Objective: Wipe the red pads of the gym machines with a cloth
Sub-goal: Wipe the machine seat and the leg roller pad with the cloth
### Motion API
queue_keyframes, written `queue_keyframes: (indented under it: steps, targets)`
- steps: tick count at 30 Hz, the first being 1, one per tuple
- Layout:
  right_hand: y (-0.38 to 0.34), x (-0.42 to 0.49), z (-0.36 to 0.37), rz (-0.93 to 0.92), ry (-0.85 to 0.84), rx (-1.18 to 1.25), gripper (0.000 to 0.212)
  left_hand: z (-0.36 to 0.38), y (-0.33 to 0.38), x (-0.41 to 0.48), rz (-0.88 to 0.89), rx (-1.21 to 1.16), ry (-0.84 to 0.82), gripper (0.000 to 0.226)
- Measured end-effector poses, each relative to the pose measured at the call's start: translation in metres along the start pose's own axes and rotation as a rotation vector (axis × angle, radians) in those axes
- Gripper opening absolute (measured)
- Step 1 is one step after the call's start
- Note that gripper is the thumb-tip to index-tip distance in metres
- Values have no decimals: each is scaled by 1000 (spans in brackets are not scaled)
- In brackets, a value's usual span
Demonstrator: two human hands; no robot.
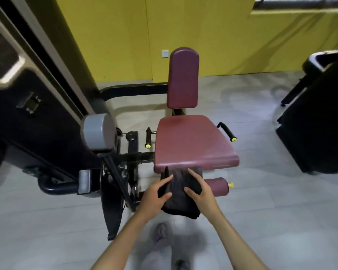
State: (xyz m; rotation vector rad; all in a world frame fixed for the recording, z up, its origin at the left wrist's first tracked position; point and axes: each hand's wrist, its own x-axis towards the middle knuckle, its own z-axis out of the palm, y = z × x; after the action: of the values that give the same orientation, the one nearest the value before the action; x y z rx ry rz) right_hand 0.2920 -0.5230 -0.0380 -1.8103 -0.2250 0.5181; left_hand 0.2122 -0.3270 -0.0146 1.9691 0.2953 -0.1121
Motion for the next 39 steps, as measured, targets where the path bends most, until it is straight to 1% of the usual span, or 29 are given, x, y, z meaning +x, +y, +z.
queue_keyframes:
  steps: [2, 4, 6, 9, 14, 16, 19, 21, 22, 23, 24, 25, 26, 27, 28, 29, 30, 31, 32, 33, 36, 39]
  targets:
    - [19, 23, -14, 67, -59, -66, 70, 15, -12, 27, -14, 27, -49, 66]
    - [37, 49, -25, 97, -74, -127, 75, 28, -27, 55, -47, 47, -78, 70]
    - [53, 76, -33, 110, -42, -174, 78, 41, -45, 87, -76, 57, -86, 73]
    - [75, 119, -43, 139, -10, -318, 82, 63, -68, 136, -96, 88, -75, 75]
    - [115, 186, -72, 203, -4, -543, 95, 109, -81, 213, -93, 154, -93, 75]
    - [129, 210, -88, 187, 42, -597, 91, 131, -83, 240, -78, 161, -77, 75]
    - [166, 237, -117, 121, 118, -649, 76, 169, -94, 272, -94, 104, -66, 78]
    - [194, 249, -134, 162, 194, -733, 62, 195, -102, 286, -127, 95, -77, 77]
    - [204, 252, -140, 192, 252, -801, 54, 206, -106, 290, -147, 127, -64, 75]
    - [215, 254, -144, 180, 314, -869, 47, 215, -108, 291, -170, 187, -34, 71]
    - [222, 254, -145, 104, 369, -927, 42, 220, -108, 289, -192, 263, 10, 65]
    - [228, 254, -142, -25, 398, -968, 36, 222, -108, 286, -205, 339, 60, 58]
    - [232, 254, -137, -171, 390, -992, 33, 222, -108, 283, -203, 399, 114, 50]
    - [234, 257, -129, -295, 351, -998, 34, 219, -107, 279, -187, 433, 162, 44]
    - [235, 262, -118, -365, 298, -995, 39, 214, -106, 275, -164, 448, 201, 38]
    - [235, 268, -107, -381, 250, -998, 47, 209, -105, 272, -145, 467, 236, 33]
    - [235, 274, -97, -358, 219, -1012, 58, 205, -104, 271, -134, 492, 271, 30]
    - [235, 280, -88, -326, 211, -1028, 67, 200, -103, 271, -130, 518, 308, 27]
    - [237, 284, -84, -307, 212, -1036, 72, 195, -103, 270, -131, 543, 344, 26]
    - [239, 286, -84, -311, 211, -1035, 72, 191, -105, 270, -139, 566, 373, 27]
    - [246, 289, -106, -355, 210, -1002, 63, 175, -117, 275, -156, 650, 408, 27]
    - [256, 293, -146, -313, 246, -1015, 60, 153, -134, 278, -167, 747, 458, 26]
